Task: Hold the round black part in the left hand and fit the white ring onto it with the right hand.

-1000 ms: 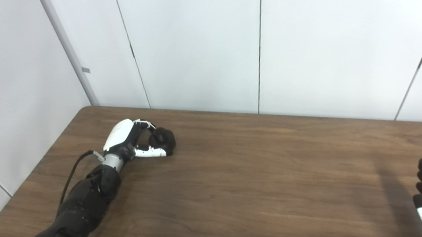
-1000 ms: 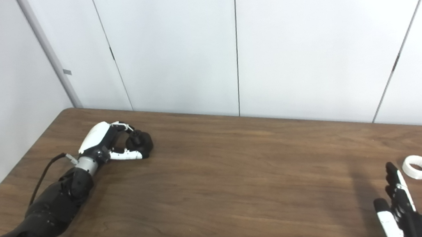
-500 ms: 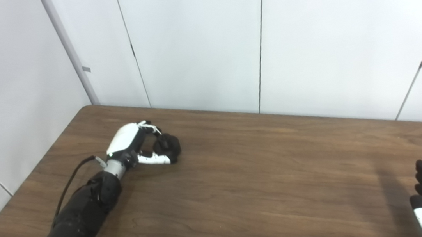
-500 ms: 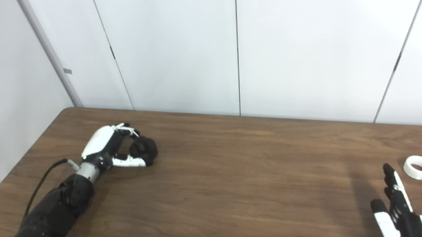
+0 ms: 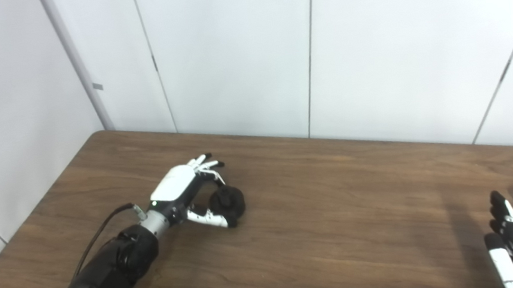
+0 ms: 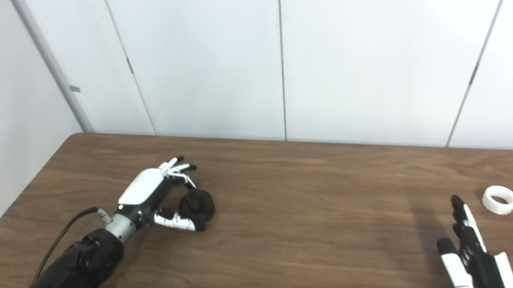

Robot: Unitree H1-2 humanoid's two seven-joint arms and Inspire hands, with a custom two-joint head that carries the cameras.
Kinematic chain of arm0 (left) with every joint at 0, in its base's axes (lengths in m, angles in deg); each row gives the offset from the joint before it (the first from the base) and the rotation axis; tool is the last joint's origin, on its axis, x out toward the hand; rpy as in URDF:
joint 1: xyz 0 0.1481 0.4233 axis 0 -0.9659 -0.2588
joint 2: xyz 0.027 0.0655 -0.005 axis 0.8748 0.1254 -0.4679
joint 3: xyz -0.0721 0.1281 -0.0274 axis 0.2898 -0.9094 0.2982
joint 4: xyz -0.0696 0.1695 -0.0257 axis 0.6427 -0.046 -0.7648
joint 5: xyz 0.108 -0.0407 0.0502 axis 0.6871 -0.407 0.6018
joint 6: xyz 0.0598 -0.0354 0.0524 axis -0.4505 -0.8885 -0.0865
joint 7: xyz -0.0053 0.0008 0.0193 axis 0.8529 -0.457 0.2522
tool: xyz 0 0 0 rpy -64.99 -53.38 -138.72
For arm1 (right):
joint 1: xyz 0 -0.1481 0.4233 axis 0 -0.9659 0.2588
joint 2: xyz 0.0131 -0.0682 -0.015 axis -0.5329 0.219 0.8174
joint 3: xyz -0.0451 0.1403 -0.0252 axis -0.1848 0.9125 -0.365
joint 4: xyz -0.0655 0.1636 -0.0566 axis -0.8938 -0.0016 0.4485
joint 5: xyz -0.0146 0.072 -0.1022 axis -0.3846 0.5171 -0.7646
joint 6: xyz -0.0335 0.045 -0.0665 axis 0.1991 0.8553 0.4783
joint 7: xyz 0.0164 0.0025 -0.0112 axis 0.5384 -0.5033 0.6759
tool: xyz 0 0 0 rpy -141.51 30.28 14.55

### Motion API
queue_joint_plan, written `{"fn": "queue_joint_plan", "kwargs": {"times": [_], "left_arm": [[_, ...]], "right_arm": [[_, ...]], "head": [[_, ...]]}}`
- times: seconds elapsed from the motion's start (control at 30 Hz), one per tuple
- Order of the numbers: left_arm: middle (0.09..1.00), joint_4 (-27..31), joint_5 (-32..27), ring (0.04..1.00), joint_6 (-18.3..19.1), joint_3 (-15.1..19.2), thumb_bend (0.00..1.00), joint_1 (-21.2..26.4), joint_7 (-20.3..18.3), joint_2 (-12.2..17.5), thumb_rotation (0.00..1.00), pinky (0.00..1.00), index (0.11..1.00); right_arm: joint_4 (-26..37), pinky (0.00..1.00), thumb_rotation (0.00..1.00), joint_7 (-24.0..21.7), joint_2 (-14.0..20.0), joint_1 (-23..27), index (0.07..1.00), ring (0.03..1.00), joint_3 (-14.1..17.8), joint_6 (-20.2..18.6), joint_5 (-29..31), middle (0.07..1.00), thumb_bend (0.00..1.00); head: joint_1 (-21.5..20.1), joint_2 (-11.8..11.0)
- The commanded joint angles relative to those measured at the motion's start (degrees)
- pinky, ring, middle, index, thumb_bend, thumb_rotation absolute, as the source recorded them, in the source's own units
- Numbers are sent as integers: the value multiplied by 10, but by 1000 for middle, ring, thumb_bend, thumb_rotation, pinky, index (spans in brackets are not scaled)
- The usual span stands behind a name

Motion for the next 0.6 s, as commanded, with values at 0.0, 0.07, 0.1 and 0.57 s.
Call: {"fn": "queue_joint_plan", "kwargs": {"times": [0.0,0.07,0.1,0.57], "left_arm": [[898,29,31,1000,-8,-28,525,-23,-52,-5,58,1000,479],[901,52,28,1000,-12,-30,525,-32,-63,-6,57,1000,480],[902,62,28,1000,-16,-32,525,-36,-68,-5,56,1000,480],[889,157,28,1000,-19,-57,525,-64,-136,-25,58,1000,480]], "right_arm": [[25,1000,875,4,-4,8,965,1000,-2,9,0,992,515],[29,1000,873,2,-6,7,966,1000,-3,7,4,992,513],[31,1000,872,1,-8,7,971,1000,-4,7,4,994,510],[69,970,864,7,-20,8,969,1000,-9,6,-7,991,501]], "head": [[-7,0],[-13,1],[-18,2],[-40,13]]}}
